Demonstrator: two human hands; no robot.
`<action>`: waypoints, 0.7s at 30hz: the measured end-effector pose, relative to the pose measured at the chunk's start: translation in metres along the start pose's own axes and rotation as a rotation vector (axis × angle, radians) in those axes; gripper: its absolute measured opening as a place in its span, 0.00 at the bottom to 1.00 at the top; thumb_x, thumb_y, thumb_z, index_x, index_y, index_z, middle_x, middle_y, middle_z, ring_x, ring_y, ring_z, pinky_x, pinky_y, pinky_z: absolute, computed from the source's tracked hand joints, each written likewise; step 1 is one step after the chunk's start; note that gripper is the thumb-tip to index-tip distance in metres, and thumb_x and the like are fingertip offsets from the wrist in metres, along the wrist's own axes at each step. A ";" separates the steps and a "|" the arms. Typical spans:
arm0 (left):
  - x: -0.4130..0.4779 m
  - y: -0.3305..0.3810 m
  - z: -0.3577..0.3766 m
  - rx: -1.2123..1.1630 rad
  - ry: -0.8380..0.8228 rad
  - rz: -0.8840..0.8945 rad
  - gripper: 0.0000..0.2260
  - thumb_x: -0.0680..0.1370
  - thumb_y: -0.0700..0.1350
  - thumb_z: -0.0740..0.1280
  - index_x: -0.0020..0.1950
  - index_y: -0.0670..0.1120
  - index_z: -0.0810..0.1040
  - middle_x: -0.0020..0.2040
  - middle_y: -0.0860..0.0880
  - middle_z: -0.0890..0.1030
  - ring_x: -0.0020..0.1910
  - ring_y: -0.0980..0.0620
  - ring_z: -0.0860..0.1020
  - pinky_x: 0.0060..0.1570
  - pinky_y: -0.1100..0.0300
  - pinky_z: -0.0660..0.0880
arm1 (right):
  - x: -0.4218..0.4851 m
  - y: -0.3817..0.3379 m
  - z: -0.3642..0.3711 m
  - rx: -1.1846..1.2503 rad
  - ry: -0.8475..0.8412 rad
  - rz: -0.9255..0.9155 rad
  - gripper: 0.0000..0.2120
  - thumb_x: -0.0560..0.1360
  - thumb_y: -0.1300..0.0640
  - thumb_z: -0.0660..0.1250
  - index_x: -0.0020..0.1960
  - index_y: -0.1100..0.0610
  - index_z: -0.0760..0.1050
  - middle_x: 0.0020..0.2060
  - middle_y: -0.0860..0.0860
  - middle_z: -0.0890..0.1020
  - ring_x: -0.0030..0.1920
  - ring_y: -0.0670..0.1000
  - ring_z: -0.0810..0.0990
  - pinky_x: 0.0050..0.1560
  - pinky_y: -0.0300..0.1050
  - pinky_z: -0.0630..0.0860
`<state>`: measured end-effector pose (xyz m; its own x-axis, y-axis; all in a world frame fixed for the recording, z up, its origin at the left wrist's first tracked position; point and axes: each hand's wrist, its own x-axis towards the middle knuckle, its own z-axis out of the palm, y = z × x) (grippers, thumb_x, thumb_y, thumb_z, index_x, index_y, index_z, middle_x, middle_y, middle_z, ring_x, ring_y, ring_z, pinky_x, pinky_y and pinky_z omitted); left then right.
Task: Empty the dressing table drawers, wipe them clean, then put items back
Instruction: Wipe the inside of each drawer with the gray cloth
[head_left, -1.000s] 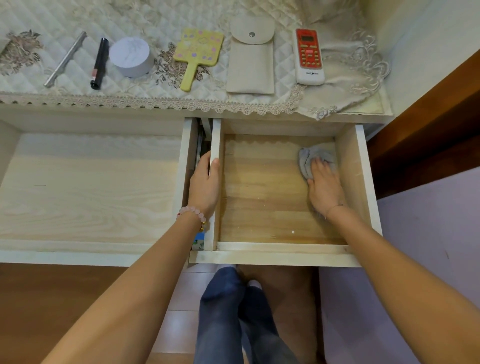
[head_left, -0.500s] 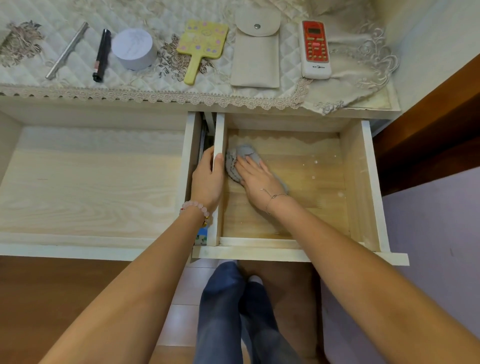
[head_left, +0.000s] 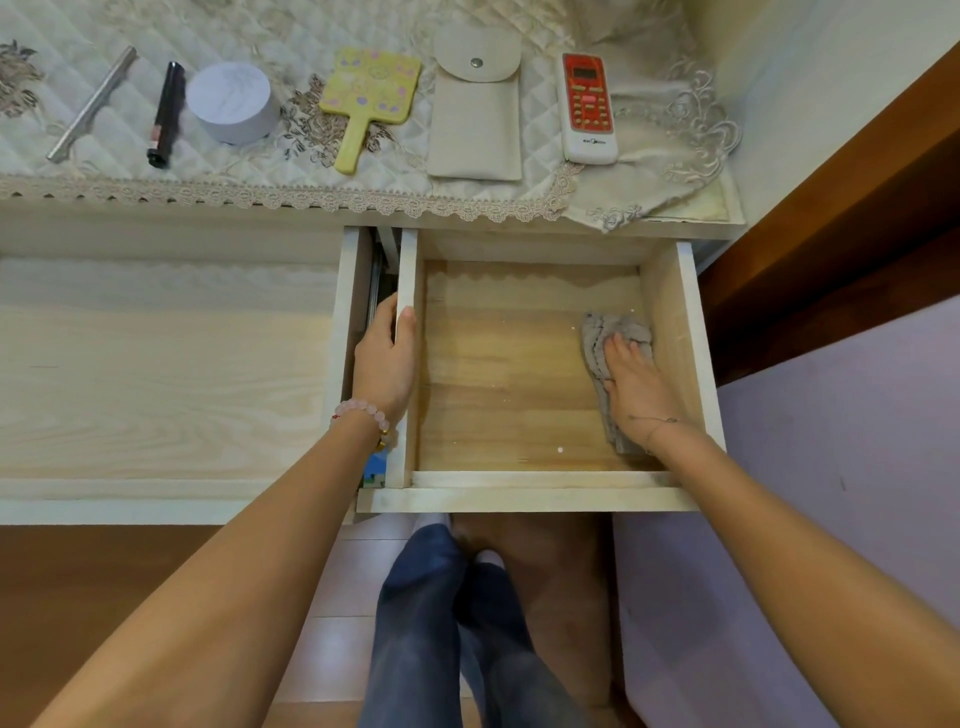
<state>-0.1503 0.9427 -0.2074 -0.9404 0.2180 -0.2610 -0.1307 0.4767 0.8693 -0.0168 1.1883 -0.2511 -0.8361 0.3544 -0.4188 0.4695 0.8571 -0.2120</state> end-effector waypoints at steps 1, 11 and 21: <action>0.000 0.000 0.000 0.002 -0.001 0.000 0.16 0.83 0.49 0.51 0.69 0.48 0.67 0.53 0.52 0.75 0.43 0.62 0.72 0.40 0.70 0.66 | -0.004 -0.001 0.001 -0.005 0.000 -0.014 0.26 0.81 0.60 0.50 0.76 0.60 0.43 0.76 0.54 0.46 0.76 0.54 0.45 0.74 0.45 0.43; -0.001 0.000 0.000 0.003 0.006 -0.008 0.16 0.83 0.50 0.51 0.68 0.48 0.68 0.51 0.52 0.75 0.43 0.58 0.73 0.41 0.65 0.68 | -0.018 -0.050 -0.003 0.002 -0.164 -0.322 0.25 0.82 0.56 0.49 0.76 0.54 0.44 0.76 0.50 0.46 0.76 0.50 0.43 0.72 0.44 0.41; -0.002 0.005 -0.001 0.015 0.011 -0.010 0.17 0.83 0.50 0.52 0.69 0.49 0.67 0.54 0.54 0.74 0.50 0.58 0.71 0.44 0.70 0.64 | -0.014 -0.099 0.025 -0.124 -0.374 -0.759 0.26 0.80 0.66 0.52 0.75 0.51 0.52 0.76 0.48 0.51 0.76 0.48 0.45 0.72 0.43 0.39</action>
<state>-0.1489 0.9438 -0.2022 -0.9426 0.2038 -0.2645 -0.1352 0.4913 0.8604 -0.0445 1.0891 -0.2462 -0.7528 -0.4599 -0.4709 -0.2321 0.8549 -0.4639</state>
